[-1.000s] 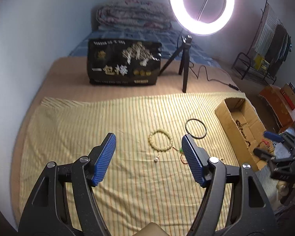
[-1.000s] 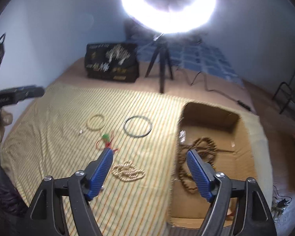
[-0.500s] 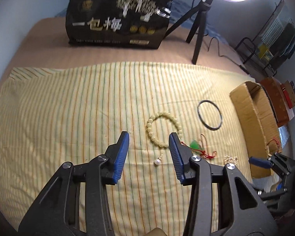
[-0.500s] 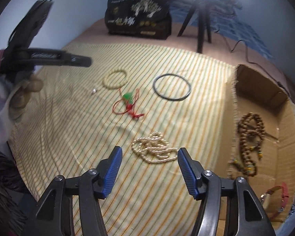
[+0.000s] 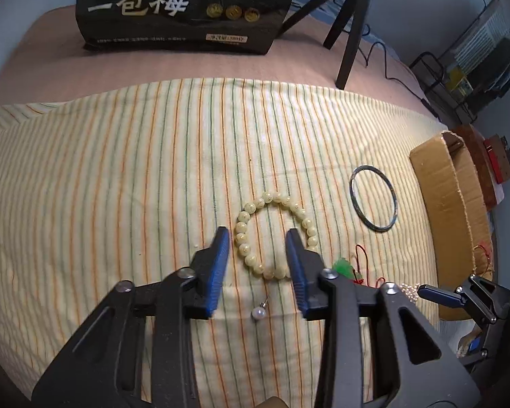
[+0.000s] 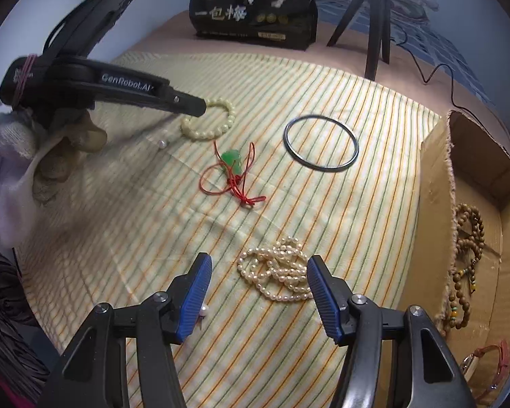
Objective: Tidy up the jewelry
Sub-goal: 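Grasp the white pearl strand with the right gripper while the left gripper grasps the cream bead bracelet, then carry the pearls and bracelet into the cardboard box and open both grippers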
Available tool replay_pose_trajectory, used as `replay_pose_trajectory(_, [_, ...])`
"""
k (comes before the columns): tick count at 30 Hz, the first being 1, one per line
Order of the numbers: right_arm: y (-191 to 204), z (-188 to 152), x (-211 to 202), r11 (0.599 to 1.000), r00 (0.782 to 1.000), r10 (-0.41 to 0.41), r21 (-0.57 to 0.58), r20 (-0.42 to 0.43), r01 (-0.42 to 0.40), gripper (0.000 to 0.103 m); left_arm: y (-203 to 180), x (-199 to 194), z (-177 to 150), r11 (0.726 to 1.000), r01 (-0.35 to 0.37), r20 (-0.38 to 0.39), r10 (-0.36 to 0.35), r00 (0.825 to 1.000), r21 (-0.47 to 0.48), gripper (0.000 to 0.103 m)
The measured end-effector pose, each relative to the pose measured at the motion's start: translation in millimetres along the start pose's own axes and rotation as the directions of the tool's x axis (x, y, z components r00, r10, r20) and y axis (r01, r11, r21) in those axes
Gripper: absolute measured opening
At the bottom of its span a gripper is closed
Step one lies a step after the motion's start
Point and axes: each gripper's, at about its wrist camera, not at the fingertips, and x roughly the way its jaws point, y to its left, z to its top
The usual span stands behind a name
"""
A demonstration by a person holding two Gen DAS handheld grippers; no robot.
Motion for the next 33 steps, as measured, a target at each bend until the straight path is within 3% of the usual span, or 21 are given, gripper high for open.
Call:
replay_pose_trajectory(5, [-2.7,1.2,14.6,0.999,0.998,-0.038,-0.006,-0.041,0.038,0.061,-0.9,9.6,2.6,1.0,-0.007,-0.01,0.007,1.0,0.005,0.027])
replay_pose_trajectory(8, [-5.7,3.5,18.4,0.999,0.998,-0.048,-0.002,-0.051,0.048,0.057,-0.3,12.3,4.9,1.0,-0.013,-0.009,0.014,1.0,0.011,0.019])
replay_pose_trajectory(10, [-8.5,5.3,19.3,0.998,0.997,-0.061,0.002,-0.054,0.061,0.046,2.1,15.0,5.9,1.0,-0.024,-0.008,0.024,1.0,0.01,0.008])
replay_pose_trajectory(13, [-12.8,6.1,20.4,0.998,0.996,-0.066,0.008,-0.054,0.066,0.021,3.9,15.7,6.9,1.0,-0.022,0.0,0.022,1.0,0.009,0.007])
replay_pose_trajectory(15, [-14.1,5.4,21.5,0.999,0.997,-0.048,0.017,-0.056,0.049,0.011,2.9,15.4,6.7,1.0,-0.028,0.005,0.028,1.0,0.015,0.006])
replay_pose_trajectory(22, [-12.6,3.7,11.9,0.999,0.999,-0.027,0.03,-0.033,0.028,0.006,-0.2,-5.8,11.2,1.0,0.016,0.055,-0.015,0.998,-0.008,0.005])
replay_pose_trajectory(33, [-18.6,16.9,-31.1,0.997,0.995,0.016,0.079,0.096,-0.024,0.005,-16.1,-56.5,14.1,0.995,0.097,0.162,-0.097,0.982,0.006,0.005])
